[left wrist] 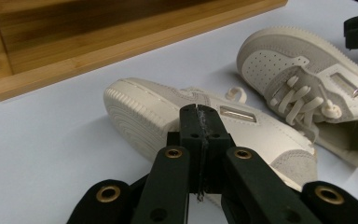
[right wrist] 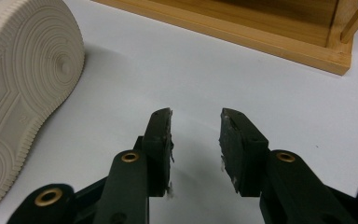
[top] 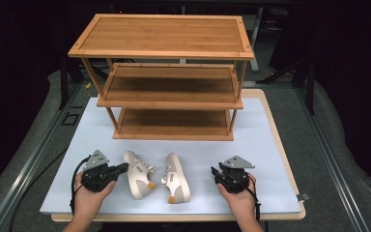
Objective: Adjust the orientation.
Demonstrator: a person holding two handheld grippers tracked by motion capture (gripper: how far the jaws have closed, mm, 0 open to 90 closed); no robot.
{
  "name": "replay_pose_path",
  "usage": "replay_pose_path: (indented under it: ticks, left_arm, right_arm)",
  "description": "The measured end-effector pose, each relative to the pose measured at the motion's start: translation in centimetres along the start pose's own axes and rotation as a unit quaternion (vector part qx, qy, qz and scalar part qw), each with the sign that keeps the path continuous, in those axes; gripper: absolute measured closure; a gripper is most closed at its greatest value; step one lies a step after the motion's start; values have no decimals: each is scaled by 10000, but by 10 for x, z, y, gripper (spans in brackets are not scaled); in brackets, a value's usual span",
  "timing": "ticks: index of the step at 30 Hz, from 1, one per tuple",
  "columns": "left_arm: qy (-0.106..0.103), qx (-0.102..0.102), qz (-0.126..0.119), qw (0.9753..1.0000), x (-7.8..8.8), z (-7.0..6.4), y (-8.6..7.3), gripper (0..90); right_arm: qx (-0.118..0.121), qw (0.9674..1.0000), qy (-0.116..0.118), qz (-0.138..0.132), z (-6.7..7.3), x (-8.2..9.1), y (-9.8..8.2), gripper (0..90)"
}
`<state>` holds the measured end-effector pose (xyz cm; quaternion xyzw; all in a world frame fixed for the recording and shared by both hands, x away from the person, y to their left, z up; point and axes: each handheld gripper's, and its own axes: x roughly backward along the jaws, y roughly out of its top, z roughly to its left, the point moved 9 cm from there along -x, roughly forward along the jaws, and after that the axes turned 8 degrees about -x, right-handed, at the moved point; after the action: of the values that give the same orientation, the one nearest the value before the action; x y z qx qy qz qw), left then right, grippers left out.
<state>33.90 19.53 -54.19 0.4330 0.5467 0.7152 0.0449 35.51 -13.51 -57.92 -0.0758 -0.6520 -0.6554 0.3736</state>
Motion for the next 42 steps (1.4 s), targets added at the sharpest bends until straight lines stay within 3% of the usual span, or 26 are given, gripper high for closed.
replay_pose_path:
  ticks: [6,11,18,22,23,26,28,30,33,35,37,42]
  left_arm:
    - [200,103,187,9996,13,9,-16,897]
    - [199,424,392,9981,19,19,-35,896]
    - [392,470,747,9953,17,27,-52,896]
    - [320,635,856,9938,8,30,-59,896]
    - [227,765,758,9939,4,29,-56,896]
    - [224,723,722,9945,0,29,-52,896]
    - [223,702,678,9950,-4,28,-48,896]
    - [225,662,674,9953,-9,28,-45,895]
    - [208,662,677,9953,-13,30,-45,895]
    - [231,696,686,9949,-12,32,-47,875]
    - [150,811,591,9948,-10,35,-47,838]
    - [181,781,494,9956,-3,36,-46,818]
  right_arm:
    - [-40,10000,-2,-16,0,2,0,631]
    - [-67,9999,76,-38,2,3,0,631]
    - [-20,9999,136,-33,7,2,0,642]
    - [51,9998,162,-36,10,2,1,687]
    - [96,9995,286,-24,14,3,2,724]
    - [187,9994,274,-28,19,5,3,750]
    - [349,9981,489,-112,29,5,5,760]
    - [535,9971,516,-164,39,7,7,775]
    - [610,9961,604,-205,47,9,8,827]
    - [703,9937,834,-242,58,12,10,892]
    - [973,9903,968,-192,72,14,10,900]
    - [1061,9866,1234,-141,88,17,9,900]
